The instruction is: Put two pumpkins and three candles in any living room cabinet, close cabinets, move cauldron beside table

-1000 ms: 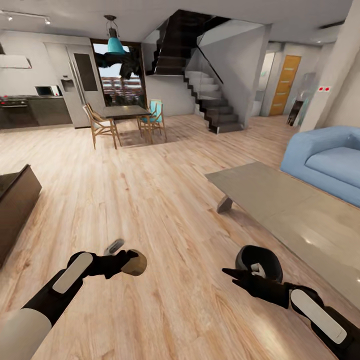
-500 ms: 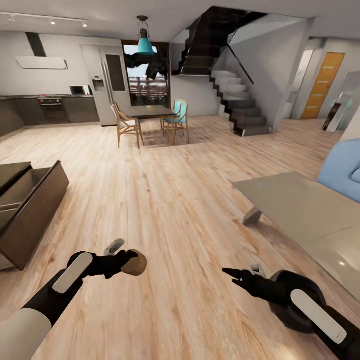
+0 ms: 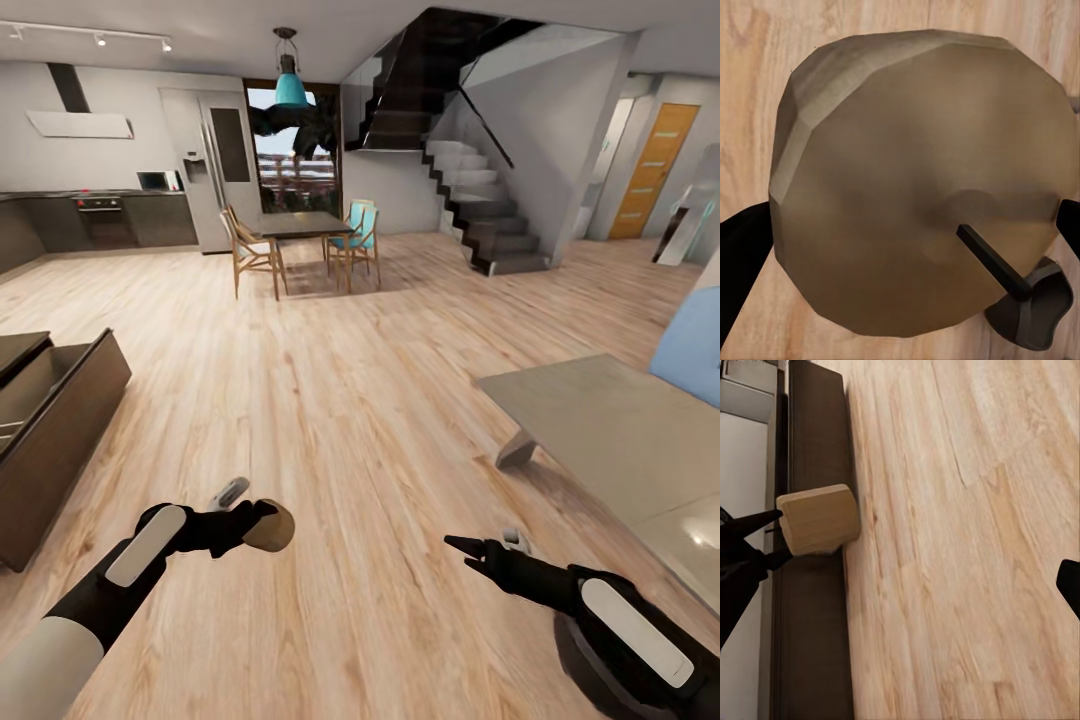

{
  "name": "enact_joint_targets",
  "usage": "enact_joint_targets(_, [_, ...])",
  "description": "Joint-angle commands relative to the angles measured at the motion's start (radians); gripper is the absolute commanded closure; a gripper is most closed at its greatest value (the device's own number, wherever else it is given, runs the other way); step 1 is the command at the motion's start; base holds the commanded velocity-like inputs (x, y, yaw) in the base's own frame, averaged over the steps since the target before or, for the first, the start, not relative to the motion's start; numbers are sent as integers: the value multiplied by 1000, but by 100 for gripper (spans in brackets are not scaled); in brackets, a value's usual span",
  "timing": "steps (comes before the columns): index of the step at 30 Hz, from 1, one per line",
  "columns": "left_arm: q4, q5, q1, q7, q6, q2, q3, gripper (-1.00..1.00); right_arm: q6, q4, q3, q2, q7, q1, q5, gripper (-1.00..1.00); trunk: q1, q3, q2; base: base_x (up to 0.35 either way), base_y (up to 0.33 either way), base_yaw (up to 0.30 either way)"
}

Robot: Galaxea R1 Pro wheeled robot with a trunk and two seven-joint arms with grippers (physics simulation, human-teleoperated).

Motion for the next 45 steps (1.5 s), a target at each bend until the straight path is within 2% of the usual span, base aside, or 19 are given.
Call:
enact_joint_targets(1, [-2,13,-1,10,-2,1,-2,100,1,0,2,-1,1,-1,-4,-100,0,-1,0,300,81,0])
enact_joint_targets(18, [-2,14,-1,10,-1,0,-3,100,0,5,2,1,-2,-1,-3,-100,0,-1,0,301,116,107])
enact_joint_targets(26, [-2,14,-1,10,-1,1,-3,100,-12,48,2,33,0,-1,-3,-100,0,-1,0,303,3,1])
enact_joint_targets(45, [-2,14,-1,10,-1,1,-3,100,-12,48,2,34,1,-1,-4,-100,0,-1,0,304,0,0])
